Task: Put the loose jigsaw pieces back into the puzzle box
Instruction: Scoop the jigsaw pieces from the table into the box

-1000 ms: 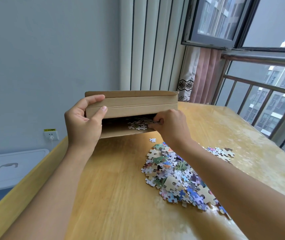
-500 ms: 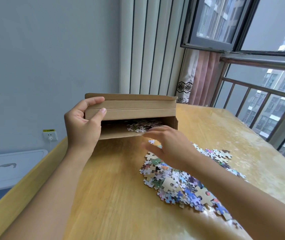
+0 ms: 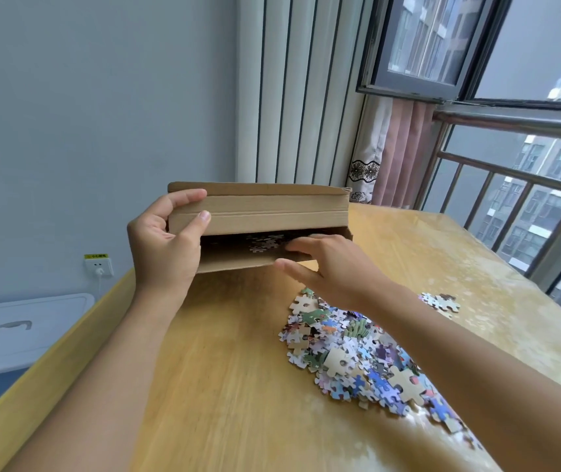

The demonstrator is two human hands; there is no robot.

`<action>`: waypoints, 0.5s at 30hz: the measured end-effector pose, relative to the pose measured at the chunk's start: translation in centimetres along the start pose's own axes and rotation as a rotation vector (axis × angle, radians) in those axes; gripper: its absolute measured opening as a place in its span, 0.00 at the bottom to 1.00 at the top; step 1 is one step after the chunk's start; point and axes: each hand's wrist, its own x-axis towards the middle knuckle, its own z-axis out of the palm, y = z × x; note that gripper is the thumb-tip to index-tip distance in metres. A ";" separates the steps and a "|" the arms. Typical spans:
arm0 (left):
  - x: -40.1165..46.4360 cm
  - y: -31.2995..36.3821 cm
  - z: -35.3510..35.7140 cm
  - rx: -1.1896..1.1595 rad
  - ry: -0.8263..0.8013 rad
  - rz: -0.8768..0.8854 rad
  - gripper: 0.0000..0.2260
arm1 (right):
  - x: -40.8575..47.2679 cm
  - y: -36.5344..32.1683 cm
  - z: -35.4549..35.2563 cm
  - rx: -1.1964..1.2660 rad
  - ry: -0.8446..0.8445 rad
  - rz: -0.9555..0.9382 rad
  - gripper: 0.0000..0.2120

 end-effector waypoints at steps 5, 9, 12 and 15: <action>0.0 -0.1 0.0 0.010 -0.003 -0.003 0.15 | -0.3 0.5 -0.4 -0.032 -0.142 -0.029 0.20; -0.1 -0.2 0.0 -0.013 0.009 -0.001 0.13 | -1.3 0.4 -2.3 0.037 0.059 -0.032 0.20; 0.0 -0.2 0.2 -0.008 0.017 0.000 0.13 | -1.6 1.1 -1.5 -0.092 -0.271 0.070 0.21; 0.1 -0.7 0.0 0.004 0.015 -0.022 0.12 | -1.1 2.6 0.4 0.003 -0.510 0.177 0.25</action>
